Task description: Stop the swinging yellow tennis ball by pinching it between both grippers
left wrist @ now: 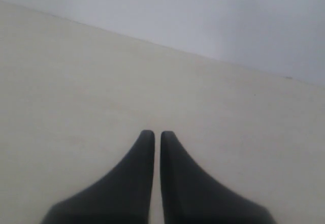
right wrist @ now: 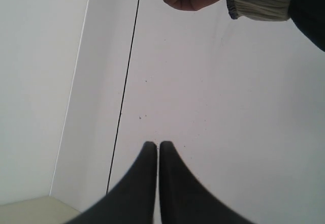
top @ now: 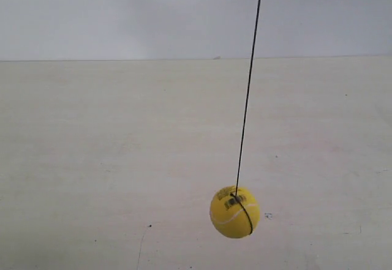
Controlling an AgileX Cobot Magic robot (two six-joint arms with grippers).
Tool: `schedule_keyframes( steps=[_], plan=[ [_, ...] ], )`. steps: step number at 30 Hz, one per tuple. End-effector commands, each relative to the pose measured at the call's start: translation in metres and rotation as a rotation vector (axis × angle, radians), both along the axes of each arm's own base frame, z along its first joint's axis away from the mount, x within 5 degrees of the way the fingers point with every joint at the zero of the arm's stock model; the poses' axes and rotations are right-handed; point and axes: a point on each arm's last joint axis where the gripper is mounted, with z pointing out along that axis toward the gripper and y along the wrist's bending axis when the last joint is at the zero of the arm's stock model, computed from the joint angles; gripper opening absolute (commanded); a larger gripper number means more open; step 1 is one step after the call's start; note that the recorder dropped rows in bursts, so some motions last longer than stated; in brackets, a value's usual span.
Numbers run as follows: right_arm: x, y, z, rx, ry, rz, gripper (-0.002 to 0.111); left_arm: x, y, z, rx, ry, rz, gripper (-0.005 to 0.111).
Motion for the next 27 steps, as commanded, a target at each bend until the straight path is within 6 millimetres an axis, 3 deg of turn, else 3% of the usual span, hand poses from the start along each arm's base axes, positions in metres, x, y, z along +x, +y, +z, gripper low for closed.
schedule_keyframes(
  steps=[1, 5, 27],
  plan=[
    [-0.0023, -0.0004, 0.0019, 0.009, -0.007, 0.005, 0.0, -0.0002, 0.0003, -0.0001, 0.173, 0.01, -0.037, 0.005],
    [-0.0031, 0.0009, 0.0015, -0.004, -0.012, 0.016, 0.0, -0.0002, 0.0003, -0.0001, 0.245, 0.014, -0.053, 0.005],
    [-0.0032, 0.001, 0.0015, -0.005, -0.013, 0.018, 0.0, -0.0002, 0.0003, -0.0001, 0.28, 0.016, -0.062, 0.005]
  ],
)
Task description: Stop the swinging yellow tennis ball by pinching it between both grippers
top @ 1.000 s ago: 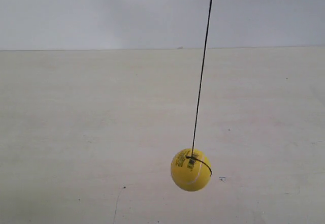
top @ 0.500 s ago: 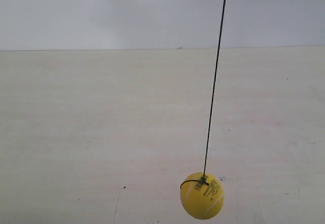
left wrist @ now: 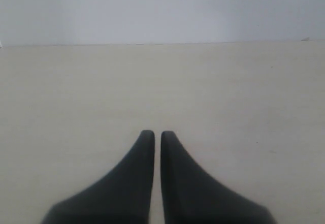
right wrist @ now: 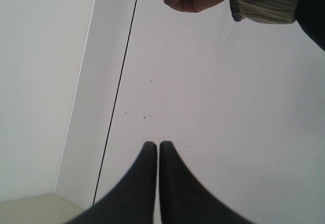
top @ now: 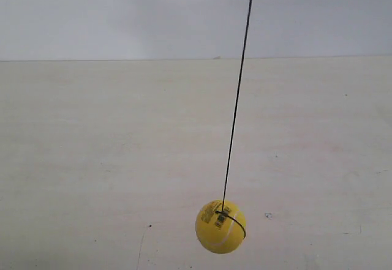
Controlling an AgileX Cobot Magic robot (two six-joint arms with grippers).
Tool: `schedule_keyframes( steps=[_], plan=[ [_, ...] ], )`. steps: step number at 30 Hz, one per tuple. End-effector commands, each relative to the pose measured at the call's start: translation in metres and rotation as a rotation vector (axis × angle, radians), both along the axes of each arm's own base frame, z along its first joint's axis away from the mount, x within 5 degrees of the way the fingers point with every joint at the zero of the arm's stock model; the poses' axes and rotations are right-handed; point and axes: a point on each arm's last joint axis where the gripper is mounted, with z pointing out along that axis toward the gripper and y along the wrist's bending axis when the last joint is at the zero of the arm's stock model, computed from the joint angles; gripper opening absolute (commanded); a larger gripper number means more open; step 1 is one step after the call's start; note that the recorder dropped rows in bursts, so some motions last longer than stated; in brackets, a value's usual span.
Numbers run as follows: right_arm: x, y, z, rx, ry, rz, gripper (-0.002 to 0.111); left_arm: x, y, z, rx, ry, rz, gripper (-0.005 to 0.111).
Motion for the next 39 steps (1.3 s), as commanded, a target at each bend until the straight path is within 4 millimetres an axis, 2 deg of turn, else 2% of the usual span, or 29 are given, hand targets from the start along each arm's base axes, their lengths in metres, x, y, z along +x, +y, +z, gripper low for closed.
schedule_keyframes(
  steps=[1, 28, 30, 32, 33, 35, 37, 39],
  plan=[
    [-0.002, 0.0, 0.002, 0.009, -0.007, 0.004, 0.0, 0.0, 0.0, 0.0, 0.022, 0.003, -0.002, 0.005],
    [-0.002, -0.001, 0.002, 0.022, -0.004, 0.007, 0.0, 0.0, 0.0, 0.0, 0.022, 0.003, -0.002, 0.005],
    [-0.004, -0.003, 0.007, 0.152, 0.023, 0.066, 0.0, 0.0, 0.0, 0.0, 0.022, 0.003, -0.002, 0.005],
    [-0.006, -0.008, 0.013, 0.385, 0.071, 0.187, 0.0, 0.0, 0.0, 0.0, 0.022, 0.003, -0.002, 0.005],
    [-0.007, -0.015, 0.018, 0.61, 0.116, 0.299, 0.0, 0.0, 0.0, 0.0, 0.022, 0.003, -0.002, 0.005],
    [-0.006, -0.027, 0.022, 0.907, 0.177, 0.436, 0.0, 0.0, 0.0, 0.0, 0.022, 0.003, -0.002, 0.005],
    [-0.004, -0.035, 0.022, 1.082, 0.21, 0.516, 0.0, 0.0, 0.0, 0.0, 0.022, 0.003, -0.002, 0.005],
    [0.0, -0.036, 0.016, 1.129, 0.223, 0.539, 0.0, 0.0, 0.0, 0.0, 0.022, 0.003, -0.002, 0.005]
  ],
)
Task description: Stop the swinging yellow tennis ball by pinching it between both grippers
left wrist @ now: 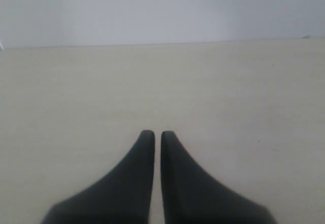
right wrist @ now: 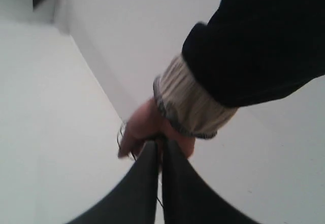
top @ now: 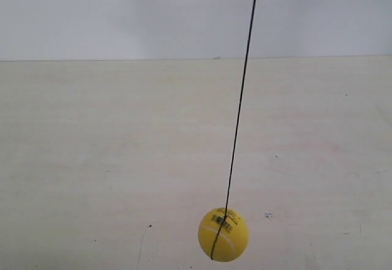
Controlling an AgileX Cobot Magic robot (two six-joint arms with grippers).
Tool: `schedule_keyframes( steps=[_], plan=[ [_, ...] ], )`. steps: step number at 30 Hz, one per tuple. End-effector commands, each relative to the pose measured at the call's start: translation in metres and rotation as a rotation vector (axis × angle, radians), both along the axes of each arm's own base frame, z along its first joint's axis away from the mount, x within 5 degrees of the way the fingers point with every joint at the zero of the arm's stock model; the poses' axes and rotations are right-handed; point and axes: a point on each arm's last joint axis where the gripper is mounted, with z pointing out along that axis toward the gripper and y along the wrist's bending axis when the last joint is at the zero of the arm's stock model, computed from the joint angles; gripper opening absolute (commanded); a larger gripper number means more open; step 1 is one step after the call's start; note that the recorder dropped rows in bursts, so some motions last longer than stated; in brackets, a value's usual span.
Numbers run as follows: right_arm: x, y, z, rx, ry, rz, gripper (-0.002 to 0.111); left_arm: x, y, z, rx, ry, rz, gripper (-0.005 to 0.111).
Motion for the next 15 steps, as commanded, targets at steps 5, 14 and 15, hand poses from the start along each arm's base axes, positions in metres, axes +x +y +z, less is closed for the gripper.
schedule_keyframes(
  steps=[5, 14, 15],
  plan=[
    [0.031, -0.003, -0.058, 0.162, 0.177, 0.077, 0.0, 0.0, 0.0, 0.0, 0.005, 0.002, 0.001, 0.005],
    [0.05, -0.001, -0.103, 0.159, 0.394, 0.051, 0.0, 0.0, 0.0, 0.0, 0.005, 0.002, 0.001, 0.005],
    [0.05, -0.001, -0.103, 0.159, 0.394, 0.051, 0.0, 0.0, 0.0, 0.0, 0.005, 0.002, 0.001, 0.005]
  ],
)
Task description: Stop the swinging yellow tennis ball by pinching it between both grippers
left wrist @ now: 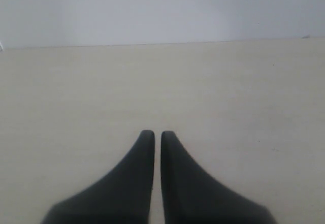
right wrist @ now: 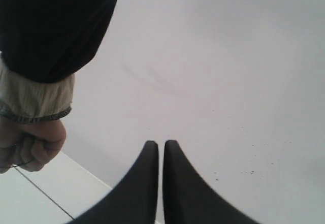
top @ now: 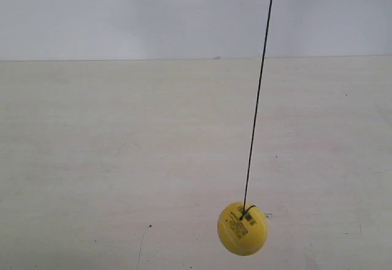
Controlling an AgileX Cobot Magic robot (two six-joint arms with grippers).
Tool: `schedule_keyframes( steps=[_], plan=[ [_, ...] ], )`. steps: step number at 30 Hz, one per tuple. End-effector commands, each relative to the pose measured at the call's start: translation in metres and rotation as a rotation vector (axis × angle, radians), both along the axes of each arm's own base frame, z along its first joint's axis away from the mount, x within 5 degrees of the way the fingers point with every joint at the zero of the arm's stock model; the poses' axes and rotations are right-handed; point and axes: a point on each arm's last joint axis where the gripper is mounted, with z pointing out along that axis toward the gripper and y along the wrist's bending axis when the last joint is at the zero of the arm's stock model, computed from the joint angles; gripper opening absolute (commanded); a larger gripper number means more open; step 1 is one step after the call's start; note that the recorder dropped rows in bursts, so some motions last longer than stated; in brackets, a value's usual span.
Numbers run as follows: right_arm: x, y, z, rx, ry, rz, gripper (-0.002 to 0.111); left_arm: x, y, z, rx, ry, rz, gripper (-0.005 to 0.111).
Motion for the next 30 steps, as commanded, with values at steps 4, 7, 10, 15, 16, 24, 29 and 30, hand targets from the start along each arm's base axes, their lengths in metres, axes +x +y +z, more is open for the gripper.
schedule_keyframes(
  steps=[4, 7, 10, 15, 16, 24, 29, 30],
  plan=[
    [0.0014, 0.0, -0.0042, -0.013, 0.032, -0.009, 0.0, -0.0002, 0.0001, -0.0001, 0.005, 0.002, 0.001, 0.005],
    [0.0014, 0.0, -0.0042, -0.013, 0.032, -0.009, 0.0, -0.0002, 0.0001, -0.0001, 0.005, 0.002, 0.001, 0.005],
    [0.0014, 0.0, -0.0042, -0.013, 0.032, -0.009, 0.0, -0.0002, 0.0001, -0.0001, 0.005, 0.002, 0.001, 0.005],
    [0.0014, 0.0, -0.0042, -0.013, 0.032, -0.009, 0.0, -0.0002, 0.0001, -0.0001, 0.005, 0.002, 0.001, 0.005],
    [0.0014, 0.0, -0.0042, -0.013, 0.032, -0.009, 0.0, -0.0002, 0.0001, -0.0001, 0.005, 0.002, 0.001, 0.005],
    [0.0024, -0.0049, -0.0042, -0.011, 0.033, -0.125, 0.0, -0.0002, 0.0001, -0.0002, 0.005, 0.004, 0.001, 0.005],
    [0.0023, -0.0054, -0.0039, -0.011, 0.029, -0.138, 0.0, -0.0002, 0.0001, -0.0002, 0.005, 0.004, 0.001, 0.005],
    [0.0023, -0.0054, -0.0039, -0.011, 0.029, -0.138, 0.0, -0.0002, 0.0001, 0.0, 0.005, 0.001, 0.001, 0.005]
  ],
)
